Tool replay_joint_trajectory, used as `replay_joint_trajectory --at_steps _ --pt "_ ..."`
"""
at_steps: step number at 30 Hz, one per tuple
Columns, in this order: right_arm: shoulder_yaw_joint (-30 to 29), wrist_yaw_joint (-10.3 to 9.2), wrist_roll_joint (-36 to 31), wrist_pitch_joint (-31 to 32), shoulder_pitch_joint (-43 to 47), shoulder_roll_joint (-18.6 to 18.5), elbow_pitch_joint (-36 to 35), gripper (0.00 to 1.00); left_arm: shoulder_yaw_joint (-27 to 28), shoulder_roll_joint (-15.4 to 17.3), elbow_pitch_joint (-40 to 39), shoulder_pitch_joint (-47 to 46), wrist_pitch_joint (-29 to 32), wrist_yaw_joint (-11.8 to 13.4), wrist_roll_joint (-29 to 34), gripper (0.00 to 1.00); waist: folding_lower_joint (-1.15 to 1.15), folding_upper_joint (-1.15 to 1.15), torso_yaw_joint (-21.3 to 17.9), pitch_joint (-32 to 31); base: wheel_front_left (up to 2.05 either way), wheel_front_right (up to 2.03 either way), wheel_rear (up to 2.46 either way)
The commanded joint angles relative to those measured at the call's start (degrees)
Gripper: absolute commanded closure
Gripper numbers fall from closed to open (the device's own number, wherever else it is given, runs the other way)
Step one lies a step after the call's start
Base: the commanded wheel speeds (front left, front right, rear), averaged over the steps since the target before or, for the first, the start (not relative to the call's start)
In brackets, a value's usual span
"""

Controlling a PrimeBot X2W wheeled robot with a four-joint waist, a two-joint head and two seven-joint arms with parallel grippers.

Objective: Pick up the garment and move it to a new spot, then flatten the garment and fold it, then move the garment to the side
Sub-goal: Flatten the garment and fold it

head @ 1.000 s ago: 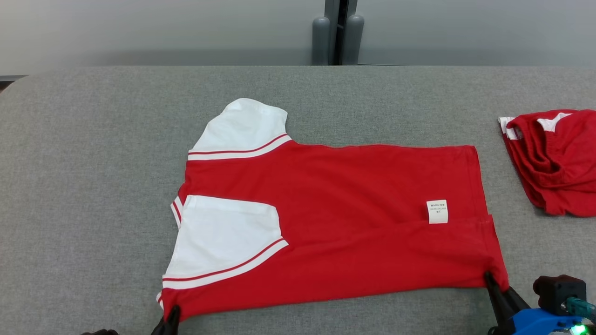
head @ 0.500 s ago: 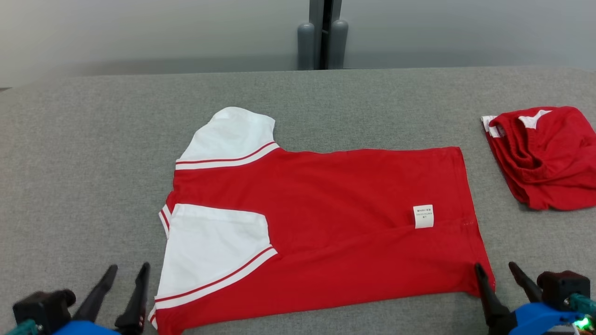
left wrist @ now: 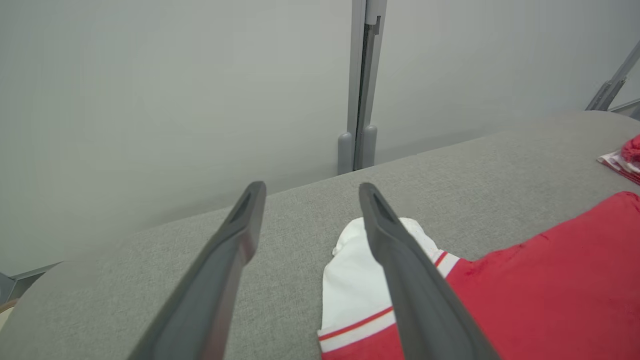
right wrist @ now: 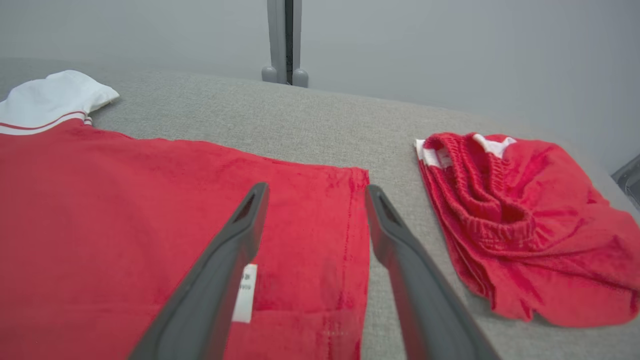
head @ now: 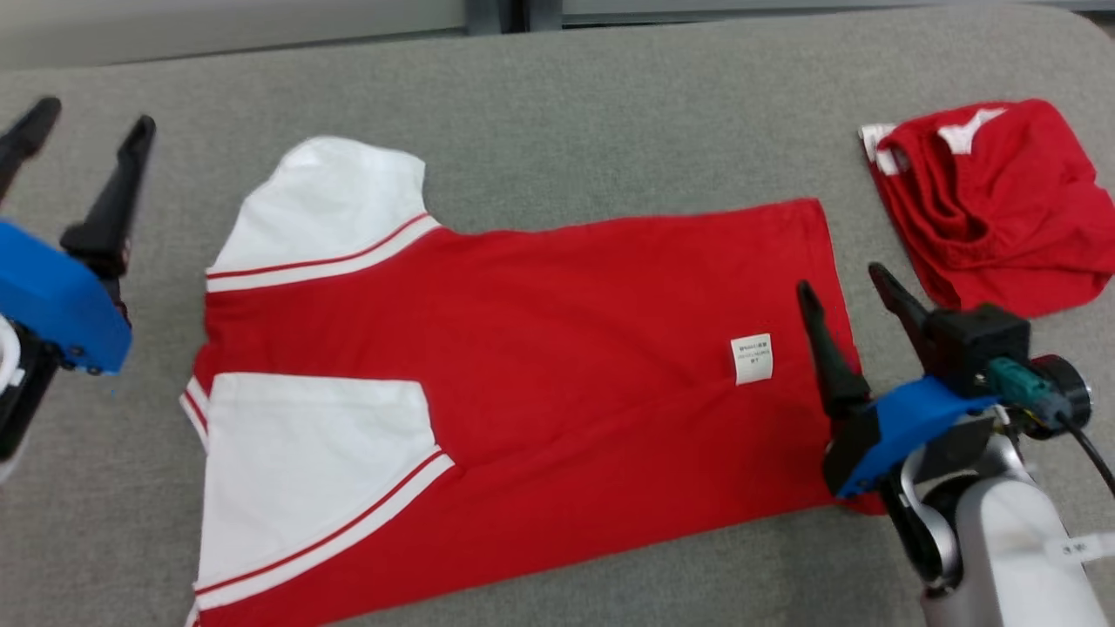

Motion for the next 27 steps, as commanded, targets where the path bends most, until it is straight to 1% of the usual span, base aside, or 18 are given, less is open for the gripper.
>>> replay_joint_trajectory --at_steps 1,4,5,11,16,23,24,25,26,27 --pt "1.87 0.01 -0.63 0.34 -2.92 -0.14 1.35 0.00 -1.59 0.45 3.10 -4.37 2.21 -0.91 0.85 0.00 -0.02 0.00 -0.61 2.04 0.00 0.00 0.00" --pt "5.48 0.01 -0.22 0.84 -6.91 -0.80 3.53 0.00 -4.33 0.83 8.68 -10.63 5.84 -2.25 1.58 0.00 -0.02 0.00 -2.28 4.94 0.00 0.00 0.00" --pt "5.48 0.01 -0.22 0.84 -6.91 -0.80 3.53 0.00 -4.33 0.83 8.68 -10.63 5.84 -2.25 1.58 0.00 -0.02 0.00 -2.28 4.94 0.00 0.00 0.00" --pt "9.99 0.01 1.54 0.51 -12.48 -1.97 7.43 0.00 -9.18 1.24 17.67 -17.75 10.63 -3.87 1.91 0.00 -0.02 0.00 -5.25 8.67 0.00 0.00 0.00" --pt "11.65 0.01 2.34 -0.38 -14.76 -1.94 9.89 0.00 -11.79 1.09 21.98 -20.36 13.27 -4.44 -0.34 0.00 -0.02 0.00 -6.98 10.29 0.00 0.00 0.00" --pt "12.85 0.00 2.78 -1.59 -16.76 -1.47 12.19 0.00 -15.45 2.42 25.18 -21.17 16.41 -4.77 -2.06 0.00 -0.02 0.00 -8.37 11.24 0.00 0.00 0.00" --pt "12.95 0.01 2.90 -1.68 -17.02 -1.40 12.48 0.00 -15.90 2.47 25.47 -21.19 16.64 -4.79 -2.23 0.04 -0.02 0.00 -8.46 11.34 0.00 0.00 0.00" --pt "12.99 0.01 2.99 -1.81 -17.36 -1.34 12.71 0.00 -16.18 2.40 25.68 -21.17 16.71 -4.80 -2.57 0.42 -0.02 0.00 -8.49 11.42 0.00 0.00 0.00" --pt "12.82 0.01 3.06 -1.97 -17.87 -1.31 12.92 0.00 -16.45 2.33 25.77 -21.25 16.61 -4.81 -2.75 0.70 -0.02 0.00 -8.45 11.49 0.00 0.00 0.00" --pt "12.45 0.01 2.95 -2.12 -18.40 -1.29 13.06 0.00 -16.66 2.24 25.72 -21.44 16.16 -4.82 -2.94 0.95 -0.02 0.00 -8.36 11.52 0.00 0.00 0.00"
